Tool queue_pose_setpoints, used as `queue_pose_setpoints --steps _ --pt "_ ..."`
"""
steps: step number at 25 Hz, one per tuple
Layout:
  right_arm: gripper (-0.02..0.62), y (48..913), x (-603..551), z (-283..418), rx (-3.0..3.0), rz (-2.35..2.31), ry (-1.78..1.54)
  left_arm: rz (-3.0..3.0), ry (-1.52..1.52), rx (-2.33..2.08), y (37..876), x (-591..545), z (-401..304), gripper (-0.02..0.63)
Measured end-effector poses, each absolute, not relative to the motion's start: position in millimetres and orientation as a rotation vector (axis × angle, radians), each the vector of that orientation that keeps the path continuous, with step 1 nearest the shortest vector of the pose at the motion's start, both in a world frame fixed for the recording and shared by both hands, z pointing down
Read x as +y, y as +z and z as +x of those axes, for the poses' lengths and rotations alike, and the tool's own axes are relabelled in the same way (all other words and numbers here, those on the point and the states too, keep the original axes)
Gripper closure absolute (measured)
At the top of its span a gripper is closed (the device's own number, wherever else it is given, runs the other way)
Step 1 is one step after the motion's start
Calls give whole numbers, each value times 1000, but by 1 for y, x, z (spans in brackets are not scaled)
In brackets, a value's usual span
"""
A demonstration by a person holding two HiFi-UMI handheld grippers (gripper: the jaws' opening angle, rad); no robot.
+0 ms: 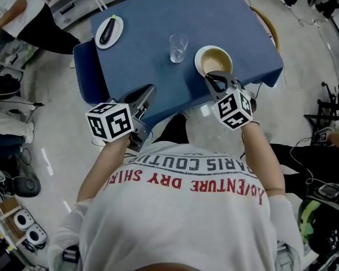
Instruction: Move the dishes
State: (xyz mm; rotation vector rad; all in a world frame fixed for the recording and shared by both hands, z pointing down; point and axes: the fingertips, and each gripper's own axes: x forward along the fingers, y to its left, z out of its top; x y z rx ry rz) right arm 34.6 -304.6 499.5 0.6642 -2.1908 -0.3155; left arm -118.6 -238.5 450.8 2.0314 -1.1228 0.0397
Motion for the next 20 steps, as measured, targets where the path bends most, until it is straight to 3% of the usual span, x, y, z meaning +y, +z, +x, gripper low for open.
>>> queue_pose_setpoints --steps 20 --pt "561 518 -229 -79 -2292 344 -371 1869 8 -1264 466 -149 -167 569"
